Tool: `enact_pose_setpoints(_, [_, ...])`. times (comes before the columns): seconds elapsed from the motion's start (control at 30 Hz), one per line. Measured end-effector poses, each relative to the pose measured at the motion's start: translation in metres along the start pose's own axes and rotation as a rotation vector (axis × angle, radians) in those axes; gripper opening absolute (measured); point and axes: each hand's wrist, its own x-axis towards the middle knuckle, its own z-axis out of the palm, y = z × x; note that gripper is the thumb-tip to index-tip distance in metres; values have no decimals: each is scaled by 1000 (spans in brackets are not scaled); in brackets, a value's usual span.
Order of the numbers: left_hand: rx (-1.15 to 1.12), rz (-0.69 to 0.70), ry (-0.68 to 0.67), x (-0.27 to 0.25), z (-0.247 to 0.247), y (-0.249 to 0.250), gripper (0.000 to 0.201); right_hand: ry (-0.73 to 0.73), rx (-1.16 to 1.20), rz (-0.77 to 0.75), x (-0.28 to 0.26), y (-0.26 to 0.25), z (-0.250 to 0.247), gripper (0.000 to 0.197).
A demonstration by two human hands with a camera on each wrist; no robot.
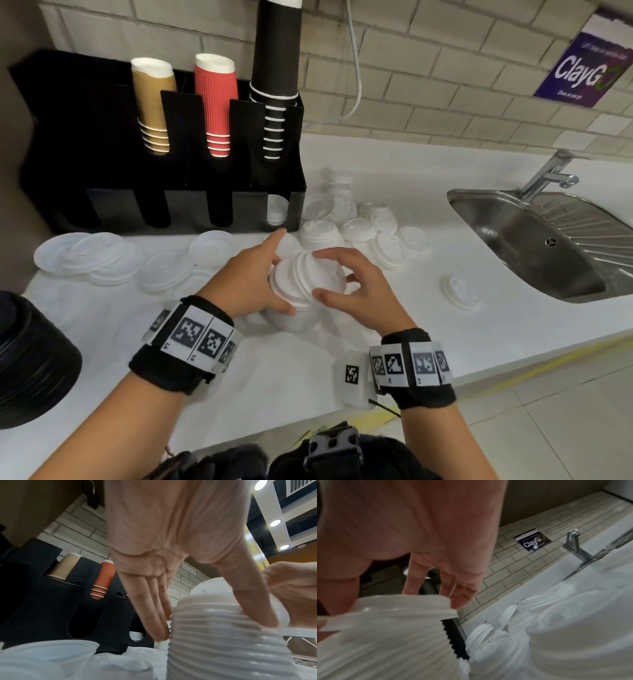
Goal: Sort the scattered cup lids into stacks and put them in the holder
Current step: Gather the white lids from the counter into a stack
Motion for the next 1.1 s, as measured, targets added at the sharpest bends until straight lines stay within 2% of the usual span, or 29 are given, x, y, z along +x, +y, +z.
enact_pose_setpoints(0.17, [-19, 13, 27, 0, 2, 0, 141, -81, -158, 2, 8, -14, 9, 54])
enact_pose_setpoints(0.3, [2, 18, 27, 1, 3, 0, 142, -168, -267, 14, 15, -24, 14, 56])
enact_pose_setpoints(0.5, [23, 25, 26, 0, 4, 0, 140, -212, -382, 24, 20, -31, 17, 59])
enact_pose_setpoints(0.57, [26, 25, 19, -1, 2, 2, 127, -219, -400, 27, 22, -31, 18, 59])
enact_pose_setpoints(0.67, [30, 55, 21, -3, 1, 5, 78, -218, -388, 37, 24, -31, 18, 59])
enact_pose_setpoints(0.7, [14, 58, 21, -4, 0, 5, 67, -214, -374, 39, 23, -30, 18, 59])
enact_pose_setpoints(0.8, [-4, 49, 3, -5, 0, 7, 60, -207, -304, 42, 18, -25, 17, 56])
enact_pose_setpoints(0.87, [17, 43, 2, -3, 0, 8, 60, -252, -217, 38, 15, -17, 9, 52])
enact_pose_setpoints(0.97, [51, 20, 4, 0, -1, 8, 70, -205, 47, 198, 26, -1, -20, 44])
enact_pose_setpoints(1.0, [54, 13, 1, 1, -1, 8, 73, -144, 4, 279, 34, 9, -32, 45])
enact_pose_setpoints(1.1, [47, 7, -7, 2, 0, 6, 74, -65, -440, 555, 59, 40, -66, 59])
